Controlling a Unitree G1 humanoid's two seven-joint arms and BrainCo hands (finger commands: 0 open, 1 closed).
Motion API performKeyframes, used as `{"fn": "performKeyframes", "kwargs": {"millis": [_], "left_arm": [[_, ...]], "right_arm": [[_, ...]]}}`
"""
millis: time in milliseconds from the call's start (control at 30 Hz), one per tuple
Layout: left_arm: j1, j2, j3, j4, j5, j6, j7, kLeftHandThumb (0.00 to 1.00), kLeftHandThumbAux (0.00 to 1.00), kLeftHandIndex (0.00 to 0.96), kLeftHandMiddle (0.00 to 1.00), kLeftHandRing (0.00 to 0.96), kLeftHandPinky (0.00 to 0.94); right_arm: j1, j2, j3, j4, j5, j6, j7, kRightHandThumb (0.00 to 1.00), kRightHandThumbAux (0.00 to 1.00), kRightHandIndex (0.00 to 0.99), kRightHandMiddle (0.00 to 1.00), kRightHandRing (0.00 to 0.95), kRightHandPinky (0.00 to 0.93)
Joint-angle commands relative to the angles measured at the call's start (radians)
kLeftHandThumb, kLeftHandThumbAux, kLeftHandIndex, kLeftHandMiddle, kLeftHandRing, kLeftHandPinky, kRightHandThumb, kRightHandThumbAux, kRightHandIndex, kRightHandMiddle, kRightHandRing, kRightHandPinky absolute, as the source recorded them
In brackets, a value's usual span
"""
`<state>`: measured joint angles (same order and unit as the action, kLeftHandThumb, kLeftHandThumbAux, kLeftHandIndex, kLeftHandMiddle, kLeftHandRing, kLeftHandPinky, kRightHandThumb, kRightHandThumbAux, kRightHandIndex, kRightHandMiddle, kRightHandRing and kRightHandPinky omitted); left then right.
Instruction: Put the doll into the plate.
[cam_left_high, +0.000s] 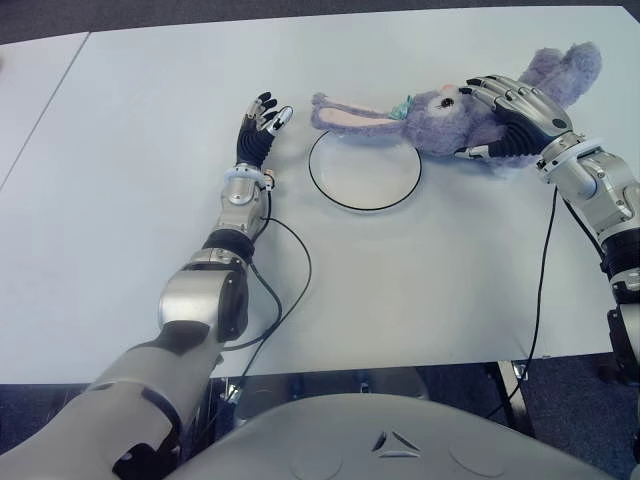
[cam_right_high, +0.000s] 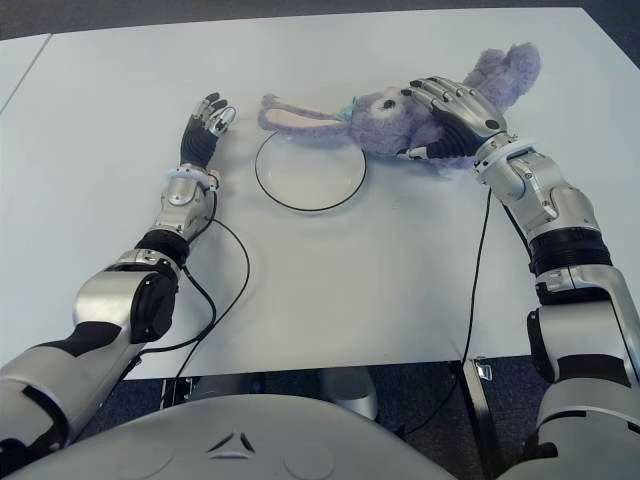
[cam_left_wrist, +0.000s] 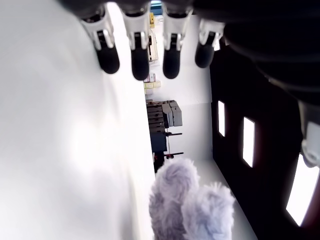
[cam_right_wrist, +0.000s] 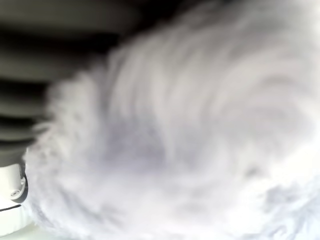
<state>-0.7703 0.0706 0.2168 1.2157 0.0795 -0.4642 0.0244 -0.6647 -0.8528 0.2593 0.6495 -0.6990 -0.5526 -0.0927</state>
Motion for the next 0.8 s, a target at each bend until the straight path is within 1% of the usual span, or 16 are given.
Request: {"fn": "performKeyframes", "kwargs": {"millis": [33, 67, 233, 367, 567, 800], "left_arm": [[0.226, -0.043, -0.006, 0.154, 0.01, 0.183, -0.008, 0.0, 0.46, 0.129, 0.144, 0.138, 0.124], [0.226, -0.043, -0.005, 0.154, 0.01, 0.182, -0.008, 0.0, 0.459, 0.128, 0.143, 0.137, 0.122], [0.228, -0.043, -0.007, 0.154, 0.011, 0.181, -0.005, 0.0, 0.45, 0.128, 0.138, 0.132, 0.119], [0.229, -0.041, -0.006, 0.153, 0.011, 0.179, -0.004, 0.0, 0.446, 0.127, 0.136, 0.13, 0.117], [0.232, -0.041, -0.007, 0.153, 0.012, 0.173, -0.005, 0.0, 0.446, 0.125, 0.132, 0.127, 0.117], [0.234, -0.041, -0.001, 0.152, 0.005, 0.164, -0.016, 0.0, 0.443, 0.131, 0.135, 0.133, 0.122]], "right_arm": [[0.086, -0.021, -0.012, -0.01, 0.024, 0.013, 0.036, 0.183, 0.489, 0.0, 0.0, 0.0, 0.0], [0.089, -0.022, -0.014, -0.011, 0.024, 0.013, 0.036, 0.186, 0.492, 0.0, 0.0, 0.0, 0.0], [0.16, -0.037, -0.028, -0.024, 0.029, 0.003, 0.015, 0.218, 0.507, 0.0, 0.0, 0.0, 0.0], [0.201, -0.03, -0.027, -0.015, 0.023, 0.007, -0.007, 0.228, 0.514, 0.0, 0.0, 0.0, 0.0], [0.207, -0.014, -0.014, 0.027, 0.01, 0.01, -0.028, 0.226, 0.528, 0.0, 0.0, 0.0, 0.0], [0.188, -0.004, 0.0, 0.065, 0.01, 0.012, -0.018, 0.19, 0.55, 0.0, 0.0, 0.0, 0.0]]}}
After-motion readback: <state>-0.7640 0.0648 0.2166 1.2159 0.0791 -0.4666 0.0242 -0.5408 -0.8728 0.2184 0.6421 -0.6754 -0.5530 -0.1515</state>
